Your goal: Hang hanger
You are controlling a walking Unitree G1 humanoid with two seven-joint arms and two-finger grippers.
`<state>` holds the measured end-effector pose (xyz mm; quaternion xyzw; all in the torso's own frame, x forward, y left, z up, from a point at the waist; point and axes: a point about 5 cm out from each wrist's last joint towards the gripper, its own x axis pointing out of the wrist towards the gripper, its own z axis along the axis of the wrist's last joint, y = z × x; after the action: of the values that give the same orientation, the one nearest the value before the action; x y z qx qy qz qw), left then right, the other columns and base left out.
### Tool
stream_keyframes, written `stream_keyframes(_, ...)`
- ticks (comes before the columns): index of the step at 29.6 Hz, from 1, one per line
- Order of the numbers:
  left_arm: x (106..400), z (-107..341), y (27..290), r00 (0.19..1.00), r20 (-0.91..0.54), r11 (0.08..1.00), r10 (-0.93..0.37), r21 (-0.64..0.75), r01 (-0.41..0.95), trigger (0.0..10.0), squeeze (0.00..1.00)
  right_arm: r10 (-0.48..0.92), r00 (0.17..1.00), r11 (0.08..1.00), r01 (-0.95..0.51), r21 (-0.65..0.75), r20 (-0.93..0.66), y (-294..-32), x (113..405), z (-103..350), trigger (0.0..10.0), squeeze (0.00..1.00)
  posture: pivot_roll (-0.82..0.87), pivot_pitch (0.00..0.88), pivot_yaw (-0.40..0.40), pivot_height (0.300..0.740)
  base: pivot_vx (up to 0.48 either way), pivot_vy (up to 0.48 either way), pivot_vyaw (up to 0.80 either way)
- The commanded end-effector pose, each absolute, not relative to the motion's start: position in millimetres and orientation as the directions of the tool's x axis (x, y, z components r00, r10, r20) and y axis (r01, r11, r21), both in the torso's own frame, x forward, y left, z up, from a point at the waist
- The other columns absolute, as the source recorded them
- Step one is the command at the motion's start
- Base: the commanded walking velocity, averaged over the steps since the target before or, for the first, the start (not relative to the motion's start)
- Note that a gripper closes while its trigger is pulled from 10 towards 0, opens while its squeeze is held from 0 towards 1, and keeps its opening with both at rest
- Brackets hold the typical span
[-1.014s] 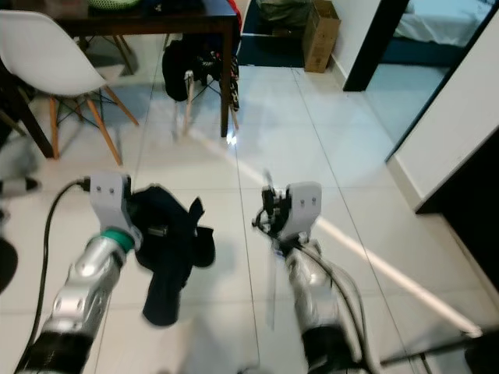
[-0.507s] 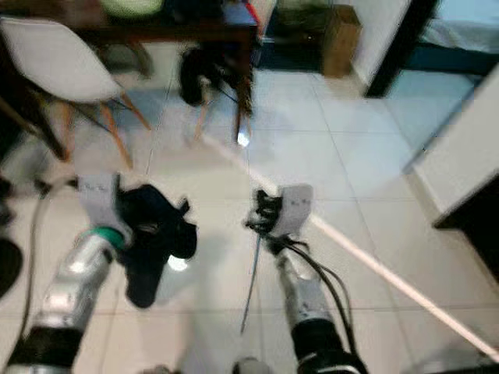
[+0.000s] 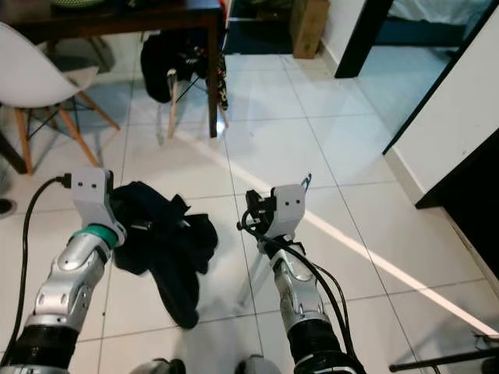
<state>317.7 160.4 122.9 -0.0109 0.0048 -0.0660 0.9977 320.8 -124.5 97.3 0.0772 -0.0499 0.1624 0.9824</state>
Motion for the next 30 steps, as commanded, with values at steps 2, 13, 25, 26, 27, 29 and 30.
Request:
stream_keyframes(2, 318.5, 129.7, 152.4, 0.987, 0.022, 0.987, -0.158, -0.034, 0.158, 10.0, 0.00, 0.286, 0.954, 0.944, -0.298, 0.144, 0.094, -133.4, 318.4, 90.3, 10.0, 0.00, -0.01, 0.063, 0.032, 0.740, 0.336, 0.000, -0.36)
stream_keyframes(13, 318.2, 130.7, 153.7, 0.987, 0.021, 0.987, -0.158, -0.031, 0.159, 10.0, 0.00, 0.287, 0.953, 0.943, -0.299, 0.146, 0.095, -133.6, 318.4, 90.4, 10.0, 0.00, 0.00, 0.067, 0.034, 0.740, 0.337, 0.000, 0.00)
stream_keyframes(25, 317.3, 131.7, 154.6, 0.987, 0.021, 0.987, -0.158, -0.030, 0.158, 10.0, 0.00, 0.289, 0.951, 0.940, -0.303, 0.158, 0.106, -132.3, 318.2, 91.5, 10.0, 0.00, 0.00, 0.076, 0.036, 0.740, 0.335, 0.000, 0.00)
stream_keyframes(26, 317.3, 132.1, 154.8, 0.987, 0.022, 0.987, -0.157, -0.031, 0.157, 10.0, 0.00, 0.289, 0.951, 0.939, -0.303, 0.163, 0.107, -131.8, 318.3, 91.9, 10.0, 0.00, 0.00, 0.079, 0.035, 0.740, 0.334, 0.000, 0.00)
stream_keyframes(27, 317.5, 132.7, 154.8, 0.987, 0.023, 0.987, -0.156, -0.031, 0.157, 10.0, 0.00, 0.289, 0.951, 0.938, -0.304, 0.168, 0.110, -131.1, 318.6, 92.6, 10.0, 0.00, 0.00, 0.080, 0.036, 0.740, 0.334, 0.000, 0.00)
stream_keyframes(29, 317.5, 132.7, 154.8, 0.987, 0.023, 0.987, -0.156, -0.031, 0.157, 10.0, 0.00, 0.289, 0.951, 0.938, -0.304, 0.168, 0.110, -131.1, 318.6, 92.6, 10.0, 0.00, 0.00, 0.080, 0.036, 0.740, 0.334, 0.000, 0.00)
stream_keyframes(30, 318.2, 133.9, 154.9, 0.988, 0.026, 0.987, -0.155, -0.032, 0.155, 10.0, 0.00, 0.293, 0.949, 0.936, -0.309, 0.168, 0.113, -130.1, 319.2, 93.9, 10.0, 0.00, 0.00, 0.084, 0.037, 0.740, 0.334, 0.000, 0.00)
